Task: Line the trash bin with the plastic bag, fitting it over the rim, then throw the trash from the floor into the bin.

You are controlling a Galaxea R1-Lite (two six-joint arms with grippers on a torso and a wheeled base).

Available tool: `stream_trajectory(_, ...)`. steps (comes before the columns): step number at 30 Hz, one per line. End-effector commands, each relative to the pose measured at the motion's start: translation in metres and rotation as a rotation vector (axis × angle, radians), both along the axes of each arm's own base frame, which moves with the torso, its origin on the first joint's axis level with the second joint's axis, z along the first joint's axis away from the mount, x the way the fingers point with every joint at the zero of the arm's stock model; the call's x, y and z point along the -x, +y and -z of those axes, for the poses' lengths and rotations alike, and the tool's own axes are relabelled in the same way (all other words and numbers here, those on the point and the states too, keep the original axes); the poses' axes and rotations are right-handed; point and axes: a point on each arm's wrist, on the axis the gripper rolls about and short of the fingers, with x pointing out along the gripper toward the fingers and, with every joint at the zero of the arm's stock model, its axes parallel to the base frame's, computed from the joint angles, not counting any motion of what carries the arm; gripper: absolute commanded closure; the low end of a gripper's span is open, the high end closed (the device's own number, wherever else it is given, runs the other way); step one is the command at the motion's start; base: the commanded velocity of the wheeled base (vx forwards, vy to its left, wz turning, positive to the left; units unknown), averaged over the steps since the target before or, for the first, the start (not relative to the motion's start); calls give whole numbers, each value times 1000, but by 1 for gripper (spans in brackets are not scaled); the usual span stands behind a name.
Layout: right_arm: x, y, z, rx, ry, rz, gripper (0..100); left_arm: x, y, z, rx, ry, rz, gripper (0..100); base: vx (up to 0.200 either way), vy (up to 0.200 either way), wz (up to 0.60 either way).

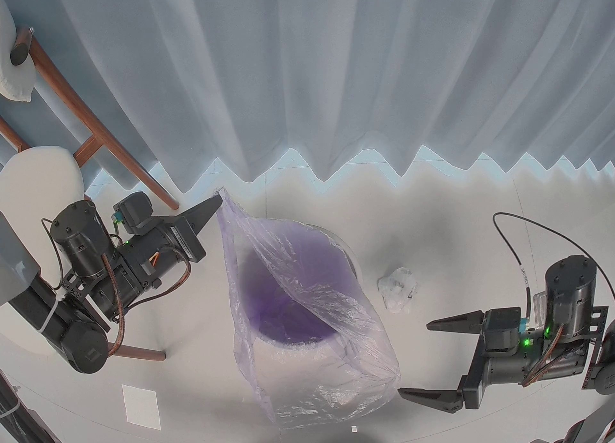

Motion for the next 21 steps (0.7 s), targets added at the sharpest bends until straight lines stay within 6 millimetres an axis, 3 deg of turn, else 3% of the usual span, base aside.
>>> stream_trajectory(1,-1,10,8,36,23,-28,0,-1,-1,1,-1,3,3,100,0,0,0)
stream_trajectory(12,-4,18,9,139,-46,42,0,-3,0,2,-2,7,-2,100,0,0,0)
stream_trajectory(21,-2,29,16,173,-39,-3,0,-6,-2,4,-3,10,0,100,0,0,0)
